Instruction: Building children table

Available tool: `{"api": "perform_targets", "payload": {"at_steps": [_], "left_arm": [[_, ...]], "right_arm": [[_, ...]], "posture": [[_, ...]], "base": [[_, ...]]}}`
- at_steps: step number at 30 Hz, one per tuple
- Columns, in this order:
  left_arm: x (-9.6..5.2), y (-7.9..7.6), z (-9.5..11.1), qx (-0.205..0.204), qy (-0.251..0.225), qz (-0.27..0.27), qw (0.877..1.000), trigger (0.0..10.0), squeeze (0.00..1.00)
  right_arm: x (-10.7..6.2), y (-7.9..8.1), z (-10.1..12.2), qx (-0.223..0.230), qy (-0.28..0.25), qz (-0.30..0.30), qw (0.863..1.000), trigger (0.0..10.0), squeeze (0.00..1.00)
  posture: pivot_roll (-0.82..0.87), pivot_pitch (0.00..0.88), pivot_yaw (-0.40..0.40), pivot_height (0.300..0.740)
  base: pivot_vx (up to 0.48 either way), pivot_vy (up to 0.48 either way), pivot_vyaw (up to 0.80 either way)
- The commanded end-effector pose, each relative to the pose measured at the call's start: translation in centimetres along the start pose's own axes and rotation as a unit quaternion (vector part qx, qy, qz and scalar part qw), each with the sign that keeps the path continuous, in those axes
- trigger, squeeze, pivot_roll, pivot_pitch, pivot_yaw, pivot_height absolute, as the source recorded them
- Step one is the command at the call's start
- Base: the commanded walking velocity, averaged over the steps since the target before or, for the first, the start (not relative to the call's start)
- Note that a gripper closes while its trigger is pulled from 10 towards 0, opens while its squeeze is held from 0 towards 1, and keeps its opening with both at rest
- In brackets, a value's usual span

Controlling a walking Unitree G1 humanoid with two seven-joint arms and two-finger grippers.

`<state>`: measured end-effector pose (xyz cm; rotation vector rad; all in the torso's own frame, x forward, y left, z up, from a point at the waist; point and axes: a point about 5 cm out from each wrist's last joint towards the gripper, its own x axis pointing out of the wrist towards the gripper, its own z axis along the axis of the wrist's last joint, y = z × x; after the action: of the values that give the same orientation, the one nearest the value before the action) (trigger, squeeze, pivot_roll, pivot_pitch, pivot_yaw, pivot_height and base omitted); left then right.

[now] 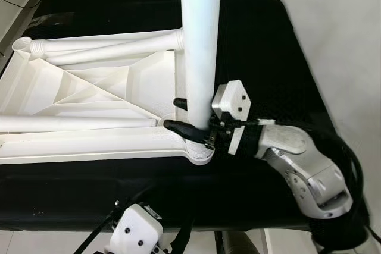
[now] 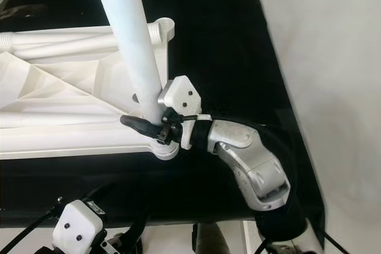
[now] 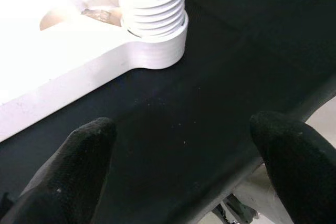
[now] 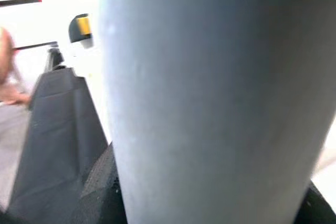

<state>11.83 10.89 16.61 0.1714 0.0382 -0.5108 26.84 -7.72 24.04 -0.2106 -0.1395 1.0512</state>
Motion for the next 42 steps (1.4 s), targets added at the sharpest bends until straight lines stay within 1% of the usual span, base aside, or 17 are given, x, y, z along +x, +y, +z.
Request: {"api": "perform_targets", "payload": {"at_steps": [1,3,4,6,9,16,20,23,31,32,33,36,37,38,39,40,42], "left_arm": [[-0.2,-0.2,0.0,-0.001,0.004,-0.001,1.0,10.0,0.0],[-0.2,-0.1,0.0,0.001,0.003,-0.001,1.0,10.0,0.0],[-0.2,-0.1,0.0,0.001,0.003,-0.001,1.0,10.0,0.0],[-0.1,-0.1,0.0,0.003,0.002,0.0,1.0,10.0,0.0],[-0.1,0.0,0.0,0.003,0.002,0.002,1.0,10.0,0.0],[-0.1,0.1,0.0,0.006,0.001,0.005,1.0,10.0,0.0],[0.2,0.7,0.1,0.013,-0.001,0.014,1.0,10.0,0.0],[0.3,1.0,0.1,0.016,-0.003,0.021,1.0,10.0,0.0],[0.6,1.5,0.3,0.029,-0.009,0.029,0.999,10.0,0.0],[0.9,2.0,0.5,0.032,-0.017,0.039,0.999,10.0,0.0],[0.9,2.0,0.5,0.032,-0.017,0.039,0.999,10.0,0.0],[1.9,4.3,2.1,0.059,-0.055,0.075,0.994,10.0,0.0],[1.9,4.3,2.1,0.059,-0.055,0.075,0.994,10.0,0.0],[2.2,5.0,2.7,0.062,-0.069,0.087,0.992,10.0,0.0],[2.6,6.1,3.7,0.061,-0.092,0.103,0.989,10.0,0.0],[2.6,6.1,3.7,0.061,-0.092,0.103,0.989,10.0,0.0],[3.1,7.7,5.4,0.064,-0.128,0.117,0.983,10.0,0.0]], "right_arm": [[0.3,0.5,-4.0,0.06,0.093,-0.029,0.993,10.0,0.0],[0.8,-0.8,-3.8,0.05,0.08,-0.112,0.989,10.0,0.0],[0.8,-0.8,-3.8,0.05,0.08,-0.112,0.989,10.0,0.0],[0.9,-1.5,-3.4,0.044,0.063,-0.161,0.984,10.0,0.0],[0.9,-1.5,-3.1,0.041,0.057,-0.176,0.982,10.0,0.0],[0.4,-0.9,-3.2,0.034,0.066,-0.208,0.975,10.0,0.0],[0.3,0.6,-3.5,0.019,0.073,-0.212,0.974,10.0,0.0],[0.3,1.0,-3.6,0.013,0.079,-0.217,0.973,10.0,0.0],[0.2,0.8,-3.6,0.015,0.083,-0.255,0.963,10.0,0.0],[0.1,0.7,-3.7,0.015,0.084,-0.267,0.96,10.0,0.0],[0.1,0.7,-3.7,0.015,0.084,-0.267,0.96,10.0,0.0],[0.0,0.6,-3.7,0.034,0.074,-0.307,0.948,10.0,0.0],[0.0,0.6,-3.7,0.034,0.074,-0.307,0.948,10.0,0.0],[0.0,0.6,-3.7,0.035,0.073,-0.315,0.946,10.0,0.0],[-0.1,0.6,-3.7,0.038,0.071,-0.323,0.943,10.0,0.0],[-0.1,0.6,-3.7,0.038,0.071,-0.323,0.943,10.0,0.0],[-0.2,0.7,-3.8,0.039,0.07,-0.333,0.94,10.0,0.0]], "posture": [[0.05,0.367,0.054,0.74],[0.05,0.368,0.053,0.74],[0.05,0.368,0.053,0.74],[0.05,0.369,0.052,0.74],[0.04,0.37,0.051,0.74],[0.05,0.372,0.054,0.74],[0.04,0.367,0.06,0.74],[0.04,0.366,0.061,0.74],[0.04,0.356,0.06,0.74],[0.05,0.353,0.059,0.74],[0.05,0.353,0.059,0.74],[0.05,0.345,0.056,0.74],[0.05,0.345,0.056,0.74],[0.05,0.34,0.057,0.74],[0.05,0.336,0.057,0.74],[0.05,0.336,0.057,0.74],[0.06,0.328,0.06,0.74]], "base": [[0.0,0.0,0.0],[0.0,0.0,0.0],[0.0,0.0,0.0],[0.0,0.0,0.0],[0.0,0.0,0.0],[0.0,0.0,0.0],[0.0,0.0,0.0],[0.0,0.0,0.0],[0.0,0.0,0.0],[0.0,0.0,0.0],[0.0,0.0,0.0],[0.0,0.0,0.0],[0.0,0.0,0.0],[0.0,0.0,0.0],[0.0,0.0,0.0],[0.0,0.0,0.0],[0.0,0.0,0.0]]}}
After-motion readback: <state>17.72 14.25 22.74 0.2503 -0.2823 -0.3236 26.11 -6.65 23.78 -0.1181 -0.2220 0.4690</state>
